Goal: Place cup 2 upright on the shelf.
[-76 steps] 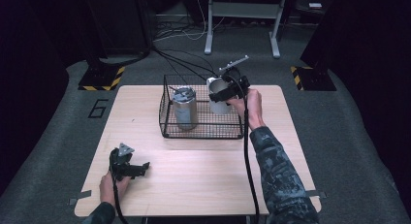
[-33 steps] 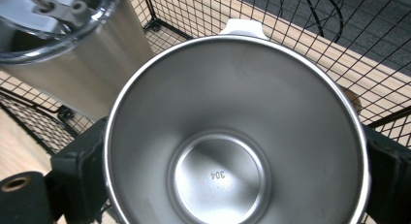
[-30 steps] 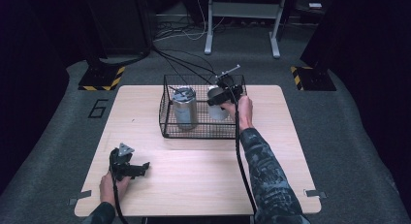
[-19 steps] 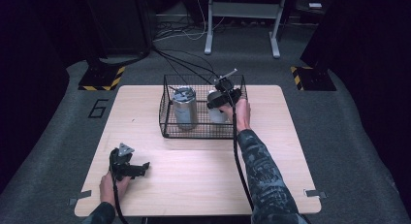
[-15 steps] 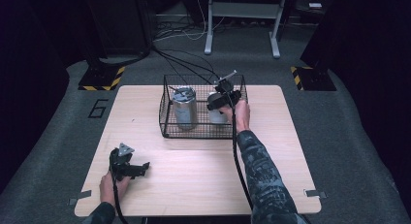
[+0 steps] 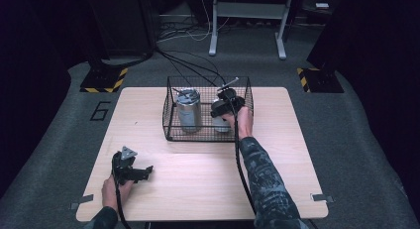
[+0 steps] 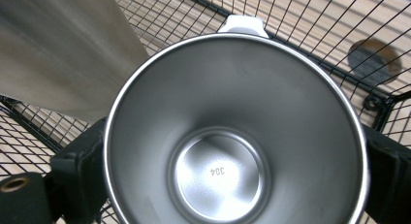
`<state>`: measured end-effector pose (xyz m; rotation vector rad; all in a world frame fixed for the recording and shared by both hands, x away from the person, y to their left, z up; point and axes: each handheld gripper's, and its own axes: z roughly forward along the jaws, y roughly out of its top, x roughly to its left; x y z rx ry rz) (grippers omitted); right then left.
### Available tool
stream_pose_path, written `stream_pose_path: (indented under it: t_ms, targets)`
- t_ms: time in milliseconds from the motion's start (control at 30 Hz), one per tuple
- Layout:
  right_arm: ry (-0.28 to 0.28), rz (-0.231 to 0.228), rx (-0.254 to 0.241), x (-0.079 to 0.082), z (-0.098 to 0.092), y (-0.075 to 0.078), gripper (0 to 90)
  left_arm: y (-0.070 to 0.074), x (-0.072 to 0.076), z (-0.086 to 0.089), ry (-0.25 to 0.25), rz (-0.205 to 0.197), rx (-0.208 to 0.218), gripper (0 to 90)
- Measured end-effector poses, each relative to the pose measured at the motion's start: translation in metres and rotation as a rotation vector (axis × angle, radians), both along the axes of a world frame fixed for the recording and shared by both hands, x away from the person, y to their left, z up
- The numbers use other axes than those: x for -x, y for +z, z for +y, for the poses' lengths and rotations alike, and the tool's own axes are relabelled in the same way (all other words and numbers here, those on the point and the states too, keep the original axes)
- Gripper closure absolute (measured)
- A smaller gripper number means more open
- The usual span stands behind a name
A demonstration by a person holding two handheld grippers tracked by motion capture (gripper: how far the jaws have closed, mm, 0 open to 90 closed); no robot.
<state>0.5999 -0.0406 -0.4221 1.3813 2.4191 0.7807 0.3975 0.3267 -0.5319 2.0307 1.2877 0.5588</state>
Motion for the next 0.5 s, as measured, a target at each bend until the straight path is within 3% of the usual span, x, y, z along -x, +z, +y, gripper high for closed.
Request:
stream_pose_path:
  t_ms: [500]
  targets:
    - [-0.006,0.022,0.018,0.0007,0.0011,-0.0031,4.8,0.0001,0.0002,-0.0003,0.001,0.002,0.0,0.0]
